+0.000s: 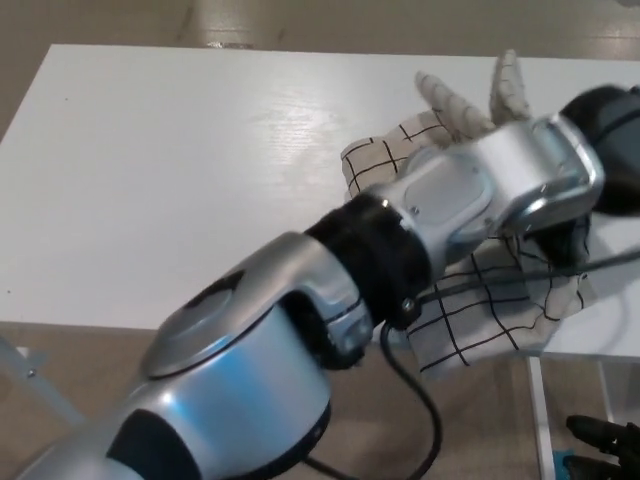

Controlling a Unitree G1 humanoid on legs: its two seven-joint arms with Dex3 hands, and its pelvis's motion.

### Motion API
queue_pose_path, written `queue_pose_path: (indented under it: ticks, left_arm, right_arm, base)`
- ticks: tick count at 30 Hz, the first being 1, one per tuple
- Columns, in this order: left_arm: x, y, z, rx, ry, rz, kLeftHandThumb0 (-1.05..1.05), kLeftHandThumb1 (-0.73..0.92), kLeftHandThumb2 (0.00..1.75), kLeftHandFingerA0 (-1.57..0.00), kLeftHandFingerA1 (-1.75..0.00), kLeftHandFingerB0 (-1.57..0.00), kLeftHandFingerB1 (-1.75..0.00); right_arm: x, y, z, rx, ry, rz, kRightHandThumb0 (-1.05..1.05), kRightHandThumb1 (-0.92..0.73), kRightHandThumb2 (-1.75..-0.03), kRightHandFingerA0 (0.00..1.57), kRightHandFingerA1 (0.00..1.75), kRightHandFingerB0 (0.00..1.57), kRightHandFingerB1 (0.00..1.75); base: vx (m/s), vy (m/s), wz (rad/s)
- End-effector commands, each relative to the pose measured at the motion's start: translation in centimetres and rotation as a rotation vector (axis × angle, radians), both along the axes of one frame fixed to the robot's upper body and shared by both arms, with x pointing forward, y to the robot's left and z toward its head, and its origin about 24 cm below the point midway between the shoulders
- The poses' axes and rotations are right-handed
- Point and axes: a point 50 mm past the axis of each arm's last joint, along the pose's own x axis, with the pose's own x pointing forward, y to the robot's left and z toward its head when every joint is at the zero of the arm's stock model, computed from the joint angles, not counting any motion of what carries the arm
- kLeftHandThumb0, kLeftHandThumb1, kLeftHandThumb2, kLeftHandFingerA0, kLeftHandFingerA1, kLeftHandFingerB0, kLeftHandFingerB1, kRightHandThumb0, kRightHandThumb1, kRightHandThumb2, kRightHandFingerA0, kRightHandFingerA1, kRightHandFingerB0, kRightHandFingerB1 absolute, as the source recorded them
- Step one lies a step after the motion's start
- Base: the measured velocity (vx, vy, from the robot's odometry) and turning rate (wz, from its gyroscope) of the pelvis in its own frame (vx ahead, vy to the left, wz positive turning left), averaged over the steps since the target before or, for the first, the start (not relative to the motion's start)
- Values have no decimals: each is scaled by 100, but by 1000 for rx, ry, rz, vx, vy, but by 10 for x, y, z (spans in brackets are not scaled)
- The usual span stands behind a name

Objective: Use the left hand to fold a white towel with checkered patterns in half.

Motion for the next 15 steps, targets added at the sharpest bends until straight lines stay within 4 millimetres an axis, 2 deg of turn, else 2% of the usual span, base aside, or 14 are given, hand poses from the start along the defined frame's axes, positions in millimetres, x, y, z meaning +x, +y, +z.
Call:
queue_pose_path:
  ticks: [1, 2, 11, 12, 13, 15]
  left_arm:
    - [-10, -14, 23, 16, 95, 45, -85, 42, 86, -8, -5, -9, -39]
    - [-10, -13, 24, 17, 94, 49, -86, 45, 88, -7, 0, -11, -40]
    - [-10, -11, 30, 37, 61, 52, -85, 45, 88, -7, -1, -12, -41]
    - [-12, -10, 39, 3, 11, 10, -96, 44, 80, 0, -1, -8, -35]
    - [-14, -8, 50, -38, -51, -44, -96, 44, 80, 0, -1, -8, -35]
    - [-15, -8, 52, -46, -64, -56, -96, 44, 80, 0, -1, -8, -35]
  right_arm:
    - [-4, -1, -2, -30, 15, 35, -57, -65, -59, 62, 79, 71, 57]
    - [-4, -1, -2, -29, 18, 38, -57, -65, -59, 63, 80, 71, 57]
    - [-3, -1, -2, -41, 15, 39, -57, -65, -59, 63, 81, 71, 57]
    - [-1, 0, 0, -45, 12, 42, -57, -65, -59, 66, 83, 71, 56]
    - [1, 0, 1, -50, 8, 45, -57, -65, -59, 66, 83, 71, 56]
    - [1, 0, 1, -51, 8, 46, -57, -65, -59, 66, 83, 71, 56]
  base:
    - [0, 0, 0]
    - [0, 0, 0]
    - [0, 0, 0]
    - [0, 0, 0]
    - [0, 0, 0]
    - [0, 0, 0]
